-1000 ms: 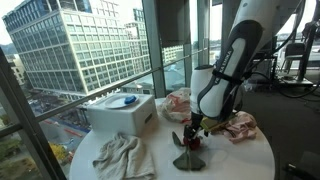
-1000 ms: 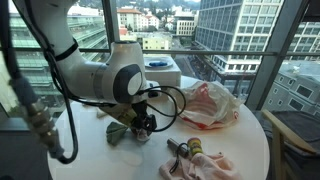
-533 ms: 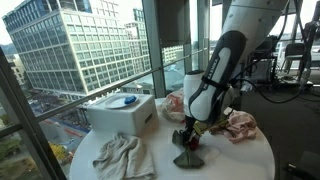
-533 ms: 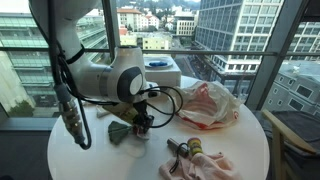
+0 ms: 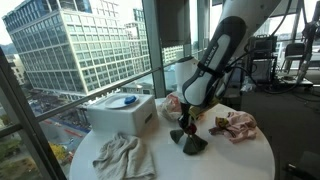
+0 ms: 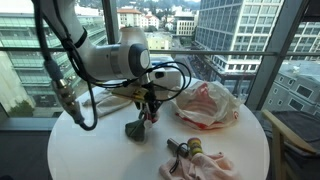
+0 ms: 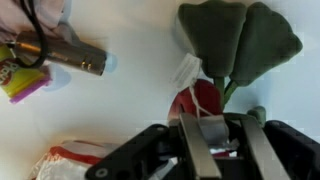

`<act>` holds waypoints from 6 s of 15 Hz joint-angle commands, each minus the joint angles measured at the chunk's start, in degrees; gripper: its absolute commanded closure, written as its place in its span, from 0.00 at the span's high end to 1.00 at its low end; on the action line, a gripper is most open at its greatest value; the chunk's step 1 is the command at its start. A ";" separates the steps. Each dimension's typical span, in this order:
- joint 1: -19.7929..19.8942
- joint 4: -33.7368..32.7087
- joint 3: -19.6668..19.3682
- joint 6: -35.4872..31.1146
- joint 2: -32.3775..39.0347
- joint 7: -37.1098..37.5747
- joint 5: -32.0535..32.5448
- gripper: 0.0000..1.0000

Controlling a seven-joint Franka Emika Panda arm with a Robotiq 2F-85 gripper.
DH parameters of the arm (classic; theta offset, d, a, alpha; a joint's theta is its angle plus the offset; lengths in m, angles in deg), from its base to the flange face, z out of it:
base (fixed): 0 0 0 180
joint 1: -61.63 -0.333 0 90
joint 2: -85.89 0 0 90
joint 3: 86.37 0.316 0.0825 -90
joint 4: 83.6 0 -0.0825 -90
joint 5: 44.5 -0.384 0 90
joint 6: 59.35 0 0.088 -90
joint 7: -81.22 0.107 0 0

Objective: Put the turnip plushie, the yellow container, the brown object and the peach shirt in the plastic

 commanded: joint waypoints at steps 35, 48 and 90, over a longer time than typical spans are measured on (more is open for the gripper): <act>2.37 -6.28 -4.65 16.97 -8.48 14.58 18.47 1.00; 17.24 15.90 0.22 1.87 -15.43 -8.05 9.46 1.00; 13.16 -40.97 1.20 8.20 22.53 -25.08 7.32 0.77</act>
